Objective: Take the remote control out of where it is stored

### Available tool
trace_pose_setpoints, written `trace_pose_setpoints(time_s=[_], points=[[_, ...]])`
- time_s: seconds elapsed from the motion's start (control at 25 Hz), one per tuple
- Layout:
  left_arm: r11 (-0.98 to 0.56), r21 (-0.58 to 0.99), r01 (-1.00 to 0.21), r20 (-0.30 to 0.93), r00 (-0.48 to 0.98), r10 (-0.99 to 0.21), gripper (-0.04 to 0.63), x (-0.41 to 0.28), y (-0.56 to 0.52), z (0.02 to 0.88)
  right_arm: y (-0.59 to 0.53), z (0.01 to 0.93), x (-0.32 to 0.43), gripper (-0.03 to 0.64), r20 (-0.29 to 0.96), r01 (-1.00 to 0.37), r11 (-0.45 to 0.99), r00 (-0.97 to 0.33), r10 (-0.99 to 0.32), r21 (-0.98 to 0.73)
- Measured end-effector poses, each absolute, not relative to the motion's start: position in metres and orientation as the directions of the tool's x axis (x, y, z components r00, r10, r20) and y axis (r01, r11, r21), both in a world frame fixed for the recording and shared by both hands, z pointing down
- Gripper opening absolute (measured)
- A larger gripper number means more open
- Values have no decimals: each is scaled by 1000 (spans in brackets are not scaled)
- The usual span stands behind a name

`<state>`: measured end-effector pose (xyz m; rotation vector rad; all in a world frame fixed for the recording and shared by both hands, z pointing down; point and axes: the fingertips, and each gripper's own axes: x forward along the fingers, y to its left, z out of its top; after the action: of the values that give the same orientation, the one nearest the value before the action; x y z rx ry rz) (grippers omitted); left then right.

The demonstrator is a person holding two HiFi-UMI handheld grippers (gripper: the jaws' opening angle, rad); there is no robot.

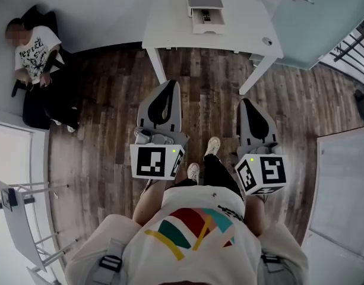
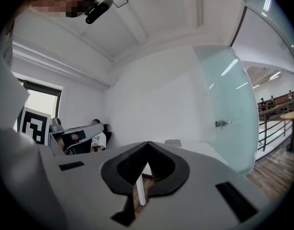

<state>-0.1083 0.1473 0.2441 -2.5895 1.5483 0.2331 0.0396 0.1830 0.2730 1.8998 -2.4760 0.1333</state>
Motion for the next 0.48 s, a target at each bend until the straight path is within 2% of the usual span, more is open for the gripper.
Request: trace_pose_setpoints(time_s=[0.48], points=[[-404,-60,-913,-141,408,-902,3,-103,79,257,98,280,46,-2,31,-940,323,-328,-944,-106]])
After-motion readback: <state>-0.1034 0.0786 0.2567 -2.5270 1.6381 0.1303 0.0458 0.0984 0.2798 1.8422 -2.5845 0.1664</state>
